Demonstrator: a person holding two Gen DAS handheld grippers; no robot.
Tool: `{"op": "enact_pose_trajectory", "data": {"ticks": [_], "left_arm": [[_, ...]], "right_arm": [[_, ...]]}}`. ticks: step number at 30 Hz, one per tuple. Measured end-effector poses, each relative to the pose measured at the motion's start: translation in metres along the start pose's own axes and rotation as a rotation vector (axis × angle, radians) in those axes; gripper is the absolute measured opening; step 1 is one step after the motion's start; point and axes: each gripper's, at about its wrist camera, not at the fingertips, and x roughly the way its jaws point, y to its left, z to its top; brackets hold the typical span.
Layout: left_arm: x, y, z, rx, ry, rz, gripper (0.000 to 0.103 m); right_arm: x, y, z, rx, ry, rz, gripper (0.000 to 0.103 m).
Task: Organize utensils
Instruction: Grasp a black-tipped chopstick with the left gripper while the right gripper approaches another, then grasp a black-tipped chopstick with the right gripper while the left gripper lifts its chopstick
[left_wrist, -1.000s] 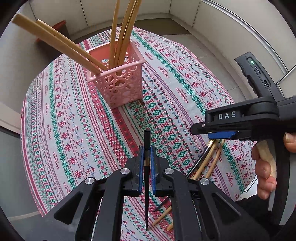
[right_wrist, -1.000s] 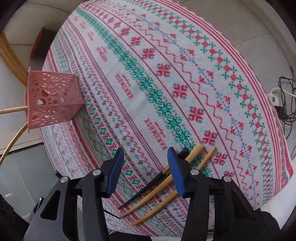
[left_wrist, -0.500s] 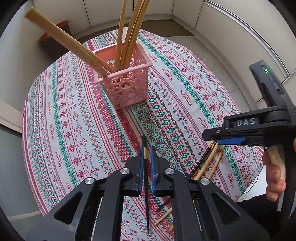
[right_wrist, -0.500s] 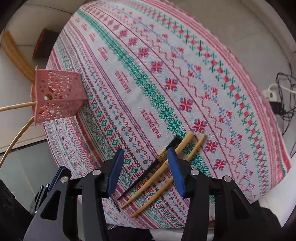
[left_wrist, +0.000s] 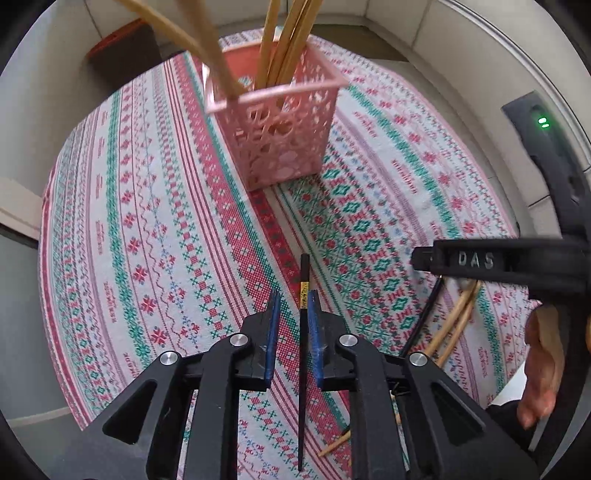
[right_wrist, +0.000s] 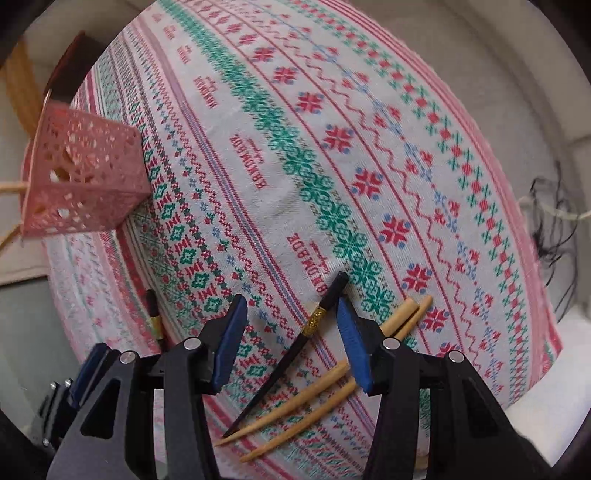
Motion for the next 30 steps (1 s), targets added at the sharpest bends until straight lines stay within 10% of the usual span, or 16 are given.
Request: {"op": "enact_pose_trajectory", "data": {"ticks": [10,12,15,25,30], "left_arm": [[0.038,-0.003,0.005,-0.028,-0.003,0.089,0.028],[0.037,-0.014,0.004,0.006,-0.013,0.103,0.006],[0.035,-0.022,-0.001,0.035,-0.044,0.098,0.0],[-0.048,0.02,-0.029,0.033,-0.191,-0.125,0.0],[-0.016,0.013,-0.025,-0.059,-0.071,-0.149,0.038]], "right_arm": [[0.003,0.029,-0.016,-0.12,-0.157,-0.08,0.014],[0.002,0.023,-0.016,-0.132,-0.174,-0.062,0.009],[-0.005,0.013,-0.017,-0.14,-0.18,0.003,0.007],[-0.084,-0.019,-0.043,-0.249,-0.346,0.193,0.007],[-0.066,-0.032,-0.024,-0.145,-0.266,0.193,0.007]]}}
